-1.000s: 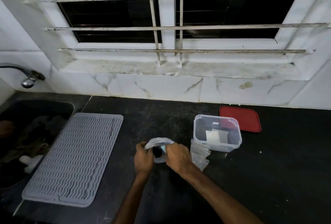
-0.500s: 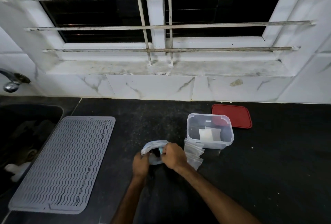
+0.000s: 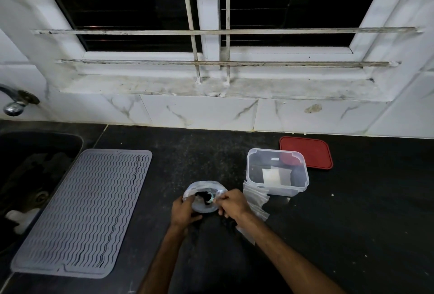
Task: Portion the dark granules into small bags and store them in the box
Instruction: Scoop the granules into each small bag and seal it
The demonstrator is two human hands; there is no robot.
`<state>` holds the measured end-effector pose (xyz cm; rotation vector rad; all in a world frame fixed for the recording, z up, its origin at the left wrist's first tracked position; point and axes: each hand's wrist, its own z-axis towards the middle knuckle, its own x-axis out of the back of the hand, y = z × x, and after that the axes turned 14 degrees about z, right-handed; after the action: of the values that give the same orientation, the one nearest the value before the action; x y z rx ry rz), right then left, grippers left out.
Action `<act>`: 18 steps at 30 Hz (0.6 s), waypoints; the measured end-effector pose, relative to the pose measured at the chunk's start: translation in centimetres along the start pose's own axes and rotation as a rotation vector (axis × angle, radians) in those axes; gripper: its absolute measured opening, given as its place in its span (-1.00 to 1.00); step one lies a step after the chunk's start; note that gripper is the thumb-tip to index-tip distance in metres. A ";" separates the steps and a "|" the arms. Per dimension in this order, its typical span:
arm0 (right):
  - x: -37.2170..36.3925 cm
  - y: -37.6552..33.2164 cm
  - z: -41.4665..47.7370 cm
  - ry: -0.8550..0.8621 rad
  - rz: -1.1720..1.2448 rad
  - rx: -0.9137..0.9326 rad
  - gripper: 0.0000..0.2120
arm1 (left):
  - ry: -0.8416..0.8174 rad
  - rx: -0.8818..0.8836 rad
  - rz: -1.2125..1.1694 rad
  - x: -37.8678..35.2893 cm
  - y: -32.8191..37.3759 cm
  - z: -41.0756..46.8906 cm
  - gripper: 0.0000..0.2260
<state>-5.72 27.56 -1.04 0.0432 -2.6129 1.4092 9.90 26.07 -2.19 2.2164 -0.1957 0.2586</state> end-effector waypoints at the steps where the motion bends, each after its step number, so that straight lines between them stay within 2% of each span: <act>1: 0.0 0.0 0.0 -0.003 0.001 0.009 -0.80 | 0.008 0.011 -0.008 0.0 0.0 0.2 -0.85; 4: 0.0 0.3 0.2 0.022 -0.048 0.038 -0.75 | 0.014 0.004 0.003 -0.2 0.3 0.3 -0.84; 9: -0.2 0.5 0.5 0.096 -0.193 0.082 -0.76 | 0.050 -0.124 0.127 -0.8 -0.3 0.7 -0.85; 13: -0.8 0.3 0.7 0.111 -0.168 0.087 -0.74 | 0.010 -0.198 0.209 -0.5 -0.3 0.4 -0.90; 15: -0.7 0.2 0.8 0.088 -0.106 0.077 -0.74 | 0.001 -0.171 0.203 -0.3 0.1 0.2 -0.90; 18: -0.4 0.3 0.6 0.061 -0.039 0.076 -0.75 | -0.004 -0.021 0.097 -0.2 0.5 0.5 -0.87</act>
<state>-5.47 27.18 -1.71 0.0605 -2.4958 1.4721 9.66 25.40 -2.11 2.1894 -0.3072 0.3041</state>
